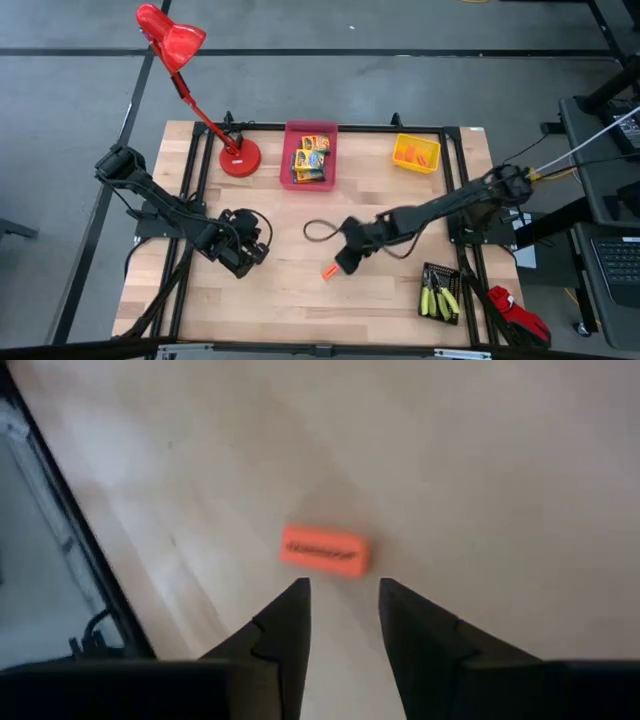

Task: Pick & Place School Supplies
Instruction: Put the orange eraser into the yellow bin

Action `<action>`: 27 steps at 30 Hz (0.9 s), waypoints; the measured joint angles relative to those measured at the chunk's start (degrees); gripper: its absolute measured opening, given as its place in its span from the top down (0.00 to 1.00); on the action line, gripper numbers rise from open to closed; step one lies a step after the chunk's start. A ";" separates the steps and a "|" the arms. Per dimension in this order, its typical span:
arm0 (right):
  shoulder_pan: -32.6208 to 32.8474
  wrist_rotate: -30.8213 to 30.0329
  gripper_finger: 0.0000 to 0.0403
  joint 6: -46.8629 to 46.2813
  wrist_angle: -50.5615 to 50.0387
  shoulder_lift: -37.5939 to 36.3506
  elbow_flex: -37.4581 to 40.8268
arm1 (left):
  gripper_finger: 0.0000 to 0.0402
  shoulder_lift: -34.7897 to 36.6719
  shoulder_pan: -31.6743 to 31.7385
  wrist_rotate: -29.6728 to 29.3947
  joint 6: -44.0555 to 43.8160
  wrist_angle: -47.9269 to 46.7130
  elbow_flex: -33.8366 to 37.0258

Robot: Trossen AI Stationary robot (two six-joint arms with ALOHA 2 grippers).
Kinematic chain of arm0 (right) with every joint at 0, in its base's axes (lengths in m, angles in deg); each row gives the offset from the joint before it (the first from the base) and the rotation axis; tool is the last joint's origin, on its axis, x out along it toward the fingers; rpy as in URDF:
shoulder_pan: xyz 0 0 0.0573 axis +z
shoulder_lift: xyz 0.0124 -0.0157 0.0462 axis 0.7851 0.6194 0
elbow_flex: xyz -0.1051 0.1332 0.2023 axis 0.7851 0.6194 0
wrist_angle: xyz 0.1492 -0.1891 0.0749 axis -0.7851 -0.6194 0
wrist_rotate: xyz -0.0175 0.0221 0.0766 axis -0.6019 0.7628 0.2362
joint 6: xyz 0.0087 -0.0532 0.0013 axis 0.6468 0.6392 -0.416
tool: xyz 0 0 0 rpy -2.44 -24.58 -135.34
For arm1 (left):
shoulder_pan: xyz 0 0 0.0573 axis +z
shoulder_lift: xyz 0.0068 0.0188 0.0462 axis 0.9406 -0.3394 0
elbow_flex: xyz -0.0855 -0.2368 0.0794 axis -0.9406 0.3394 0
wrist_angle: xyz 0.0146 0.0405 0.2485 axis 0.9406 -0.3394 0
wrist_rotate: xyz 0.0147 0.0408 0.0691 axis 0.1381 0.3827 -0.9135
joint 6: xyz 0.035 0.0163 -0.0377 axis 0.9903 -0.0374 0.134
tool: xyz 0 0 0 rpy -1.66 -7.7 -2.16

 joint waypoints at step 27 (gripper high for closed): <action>-0.21 3.05 0.70 -3.71 12.88 14.06 -0.04 | 0.99 0.00 -5.51 1.70 -5.38 0.91 0.00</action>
